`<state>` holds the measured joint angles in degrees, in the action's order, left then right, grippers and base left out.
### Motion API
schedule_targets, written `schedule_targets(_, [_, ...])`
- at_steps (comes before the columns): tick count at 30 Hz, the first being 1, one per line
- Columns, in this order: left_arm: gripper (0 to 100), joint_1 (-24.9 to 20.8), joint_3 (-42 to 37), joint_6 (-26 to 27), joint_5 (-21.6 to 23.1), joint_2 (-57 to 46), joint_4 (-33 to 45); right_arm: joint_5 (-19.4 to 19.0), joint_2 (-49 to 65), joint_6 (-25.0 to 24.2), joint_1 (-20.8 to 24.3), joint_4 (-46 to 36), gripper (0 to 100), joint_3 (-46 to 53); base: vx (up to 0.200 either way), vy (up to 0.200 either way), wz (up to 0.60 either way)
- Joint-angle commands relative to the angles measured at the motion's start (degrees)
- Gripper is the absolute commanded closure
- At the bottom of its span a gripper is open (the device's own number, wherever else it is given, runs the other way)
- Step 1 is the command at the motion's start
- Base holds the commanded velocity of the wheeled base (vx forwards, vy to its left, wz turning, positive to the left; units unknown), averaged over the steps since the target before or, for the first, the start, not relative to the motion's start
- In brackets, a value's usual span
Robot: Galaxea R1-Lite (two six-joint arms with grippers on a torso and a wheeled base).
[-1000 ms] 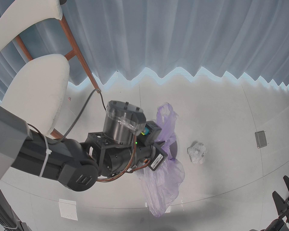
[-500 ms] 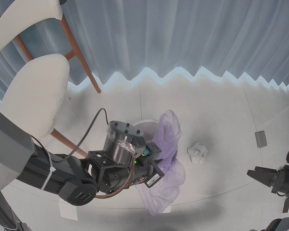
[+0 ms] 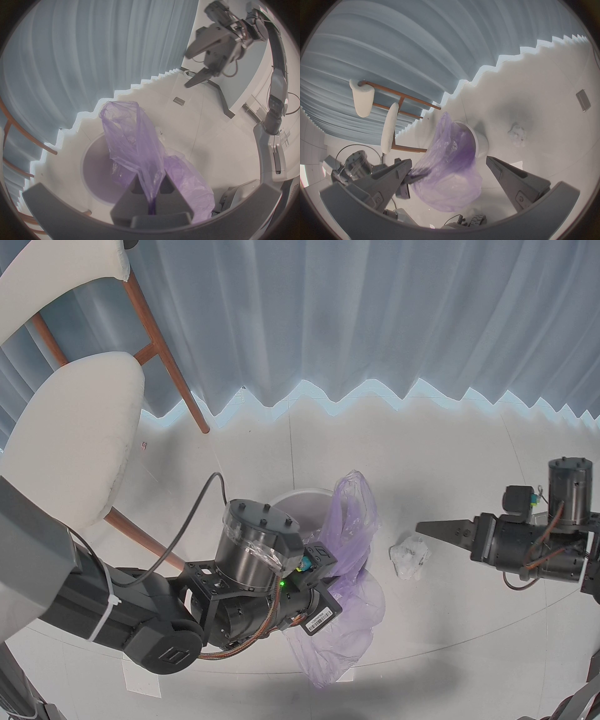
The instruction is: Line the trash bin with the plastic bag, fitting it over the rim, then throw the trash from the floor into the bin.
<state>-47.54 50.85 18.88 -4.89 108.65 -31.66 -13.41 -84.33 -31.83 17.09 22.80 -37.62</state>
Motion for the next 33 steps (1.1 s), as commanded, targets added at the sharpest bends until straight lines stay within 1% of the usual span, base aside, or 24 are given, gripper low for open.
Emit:
schedule_targets(1, [100,-0.27,0.04,-0.07,-0.12,0.68,-0.33,-0.04,-10.15,-0.25,0.93,0.76,0,-6.24,0.0,0.0,0.0])
schedule_targets(6, [100,-1.76,0.04,-1.83,-0.47,0.59,-0.33,1.02,-13.4,1.68,2.24,1.55,0,-8.08,0.0,0.0,0.0])
schedule_targets(7, [100,-2.2,0.04,-2.1,-0.56,0.68,-0.33,1.81,-14.81,1.95,2.86,2.69,0,-8.7,0.0,0.0,0.0])
schedule_targets(8, [100,-2.2,0.04,-2.1,-0.56,0.68,-0.33,1.81,-14.81,1.95,2.86,2.69,0,-8.7,0.0,0.0,0.0])
schedule_targets(9, [100,-2.47,0.04,-2.1,-0.56,0.68,-0.33,2.69,-16.56,2.12,3.21,4.54,0,-9.23,0.0,0.0,0.0])
schedule_targets(12, [100,-2.47,0.04,-2.1,-0.56,1.03,-0.33,3.74,-19.02,2.21,3.91,7.0,0,-9.84,0.0,0.0,0.0])
schedule_targets(16, [100,-2.38,0.04,-2.18,-0.56,1.03,-0.33,5.06,-21.05,2.21,4.0,7.97,0,-10.72,0.0,0.0,0.0])
schedule_targets(22, [100,-2.11,-0.13,-2.18,-0.56,0.77,-0.33,5.32,-23.24,1.95,4.0,8.05,0,-12.65,0.0,0.0,0.0])
schedule_targets(23, [100,-2.11,-0.13,-2.18,-0.56,0.77,-0.33,5.68,-23.68,1.86,4.0,8.05,100,-13.18,0.0,0.0,0.0])
schedule_targets(25, [100,-2.11,-0.13,-2.18,-0.56,0.77,-0.33,6.29,-24.39,1.68,4.0,8.05,100,-14.06,0.0,0.0,0.0])
schedule_targets(33, [100,-2.29,-0.66,-2.27,-0.47,0.77,-0.42,6.29,-24.56,1.95,4.18,8.05,100,-14.76,0.0,0.0,0.0])
